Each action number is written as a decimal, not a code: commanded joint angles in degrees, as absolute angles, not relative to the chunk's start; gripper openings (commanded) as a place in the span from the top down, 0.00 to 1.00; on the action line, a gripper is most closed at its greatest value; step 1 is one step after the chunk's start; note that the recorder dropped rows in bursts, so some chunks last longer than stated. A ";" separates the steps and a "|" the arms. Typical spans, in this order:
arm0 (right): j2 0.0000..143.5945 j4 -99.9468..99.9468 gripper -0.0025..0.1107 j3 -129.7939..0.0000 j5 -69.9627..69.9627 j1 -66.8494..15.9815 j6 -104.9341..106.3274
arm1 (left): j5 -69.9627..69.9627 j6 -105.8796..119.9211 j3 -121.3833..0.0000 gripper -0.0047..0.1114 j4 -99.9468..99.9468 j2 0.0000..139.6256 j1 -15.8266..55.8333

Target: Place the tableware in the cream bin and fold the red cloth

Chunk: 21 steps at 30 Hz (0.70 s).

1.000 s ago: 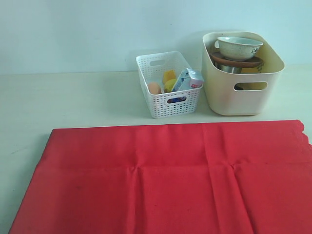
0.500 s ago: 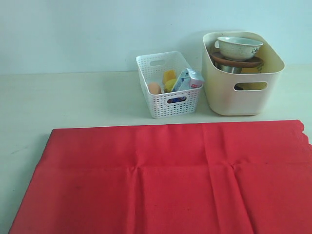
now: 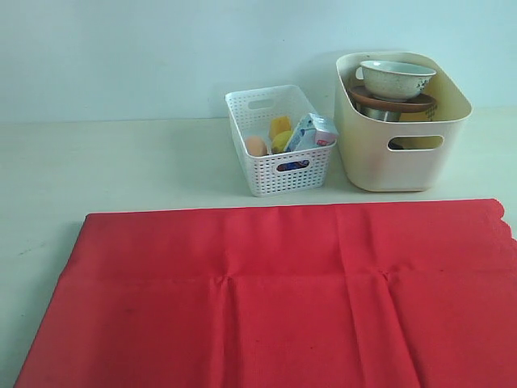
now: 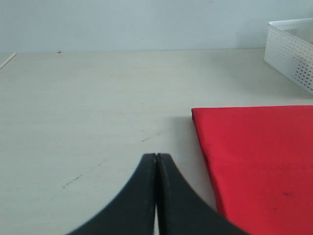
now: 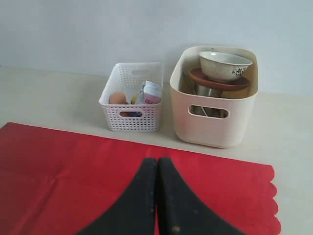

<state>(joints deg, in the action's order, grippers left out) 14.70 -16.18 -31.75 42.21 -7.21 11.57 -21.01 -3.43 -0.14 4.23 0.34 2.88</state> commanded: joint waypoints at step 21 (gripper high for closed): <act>14.44 -16.46 0.98 -23.31 34.09 -7.00 16.74 | -20.56 -3.47 0.00 0.96 4.30 0.00 8.17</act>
